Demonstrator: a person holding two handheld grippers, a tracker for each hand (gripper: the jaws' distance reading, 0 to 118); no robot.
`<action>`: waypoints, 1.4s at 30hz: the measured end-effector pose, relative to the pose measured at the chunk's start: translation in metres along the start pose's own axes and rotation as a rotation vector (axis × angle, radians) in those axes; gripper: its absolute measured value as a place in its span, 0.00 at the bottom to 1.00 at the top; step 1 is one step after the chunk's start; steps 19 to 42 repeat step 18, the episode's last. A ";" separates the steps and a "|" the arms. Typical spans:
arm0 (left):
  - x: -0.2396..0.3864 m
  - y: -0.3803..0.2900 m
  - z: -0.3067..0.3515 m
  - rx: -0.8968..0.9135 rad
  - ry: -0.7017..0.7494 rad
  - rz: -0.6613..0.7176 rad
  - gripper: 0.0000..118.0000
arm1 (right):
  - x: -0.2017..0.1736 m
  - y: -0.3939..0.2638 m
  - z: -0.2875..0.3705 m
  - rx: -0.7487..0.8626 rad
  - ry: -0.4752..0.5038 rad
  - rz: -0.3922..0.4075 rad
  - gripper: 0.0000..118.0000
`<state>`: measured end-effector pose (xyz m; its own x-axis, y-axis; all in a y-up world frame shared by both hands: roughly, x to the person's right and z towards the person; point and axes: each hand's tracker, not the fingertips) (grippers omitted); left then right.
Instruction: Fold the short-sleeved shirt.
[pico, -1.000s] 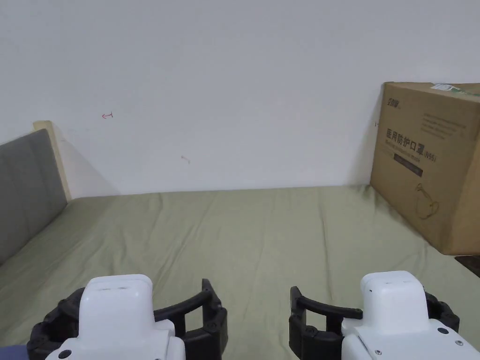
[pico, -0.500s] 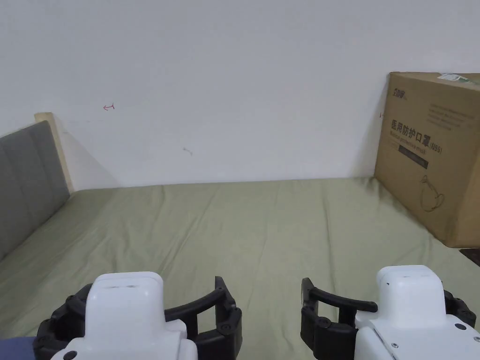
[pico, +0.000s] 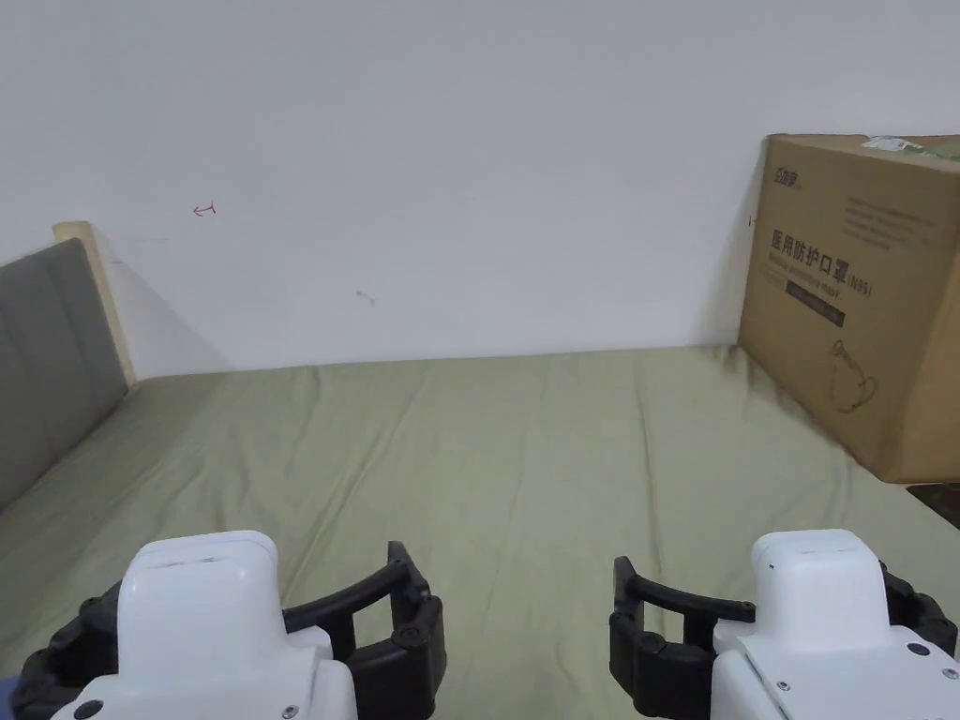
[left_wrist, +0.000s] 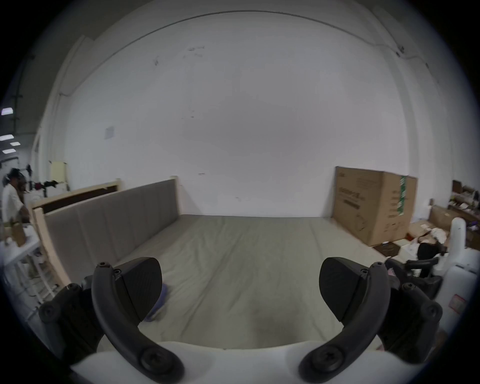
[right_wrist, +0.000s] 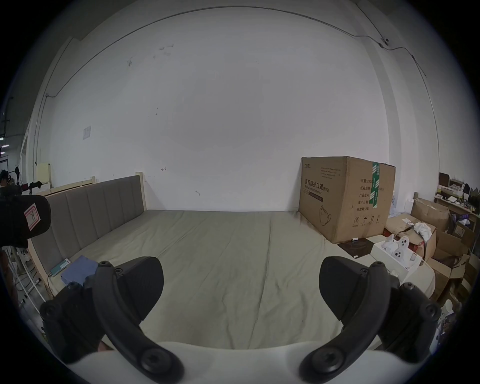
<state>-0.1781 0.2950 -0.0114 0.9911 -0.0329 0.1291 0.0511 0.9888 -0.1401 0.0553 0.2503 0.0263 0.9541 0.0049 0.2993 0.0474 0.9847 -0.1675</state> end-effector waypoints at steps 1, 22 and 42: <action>0.002 -0.001 0.000 0.017 0.023 -0.019 1.00 | 0.000 0.000 0.000 0.001 -0.004 0.005 1.00; -0.003 -0.002 0.008 0.055 -0.133 0.009 1.00 | 0.003 0.001 0.000 -0.009 -0.014 -0.005 1.00; -0.003 -0.002 0.008 0.055 -0.133 0.009 1.00 | 0.003 0.001 0.000 -0.009 -0.014 -0.005 1.00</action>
